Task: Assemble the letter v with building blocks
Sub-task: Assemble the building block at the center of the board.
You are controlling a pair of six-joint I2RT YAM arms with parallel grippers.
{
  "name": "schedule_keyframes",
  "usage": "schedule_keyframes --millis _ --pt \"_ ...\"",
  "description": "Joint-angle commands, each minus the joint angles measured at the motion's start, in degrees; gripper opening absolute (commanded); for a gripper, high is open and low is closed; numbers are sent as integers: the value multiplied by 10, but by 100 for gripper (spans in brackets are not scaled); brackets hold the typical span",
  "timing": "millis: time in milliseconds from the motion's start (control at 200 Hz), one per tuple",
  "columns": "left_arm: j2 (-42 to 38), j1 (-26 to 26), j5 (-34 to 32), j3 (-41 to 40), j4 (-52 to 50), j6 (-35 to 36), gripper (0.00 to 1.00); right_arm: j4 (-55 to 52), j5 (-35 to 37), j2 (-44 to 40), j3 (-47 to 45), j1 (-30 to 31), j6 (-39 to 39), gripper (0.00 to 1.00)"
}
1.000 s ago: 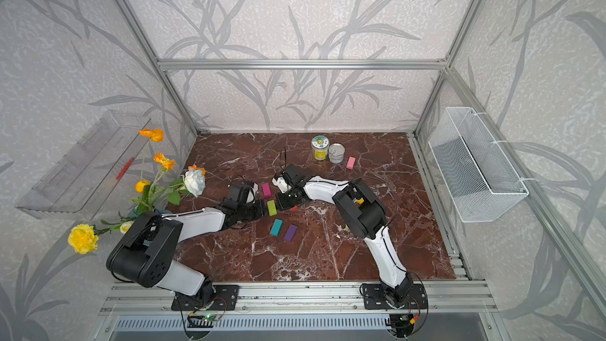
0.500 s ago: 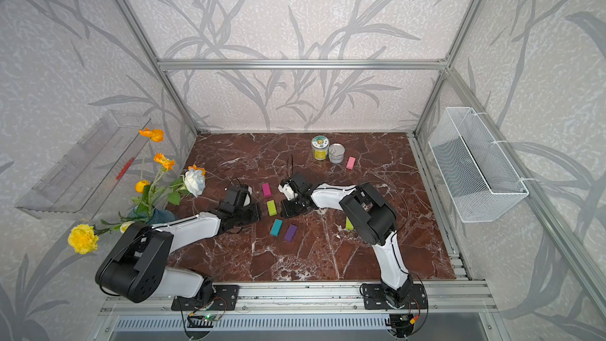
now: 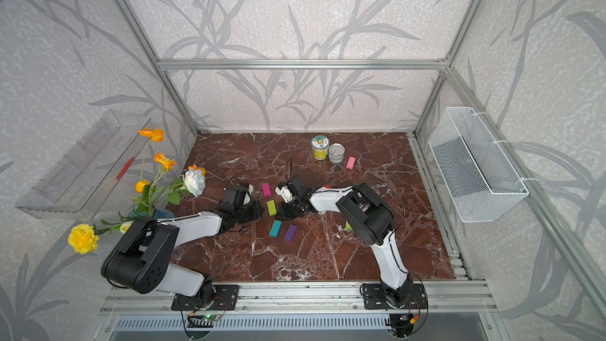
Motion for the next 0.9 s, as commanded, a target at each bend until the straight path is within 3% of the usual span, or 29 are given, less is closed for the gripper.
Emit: schedule_keyframes --millis 0,895 --pt "16 2 9 -15 20 -13 0 2 0 24 24 3 6 0" --pt "93 37 32 -38 111 -53 0 -51 38 58 74 -7 -18 0"
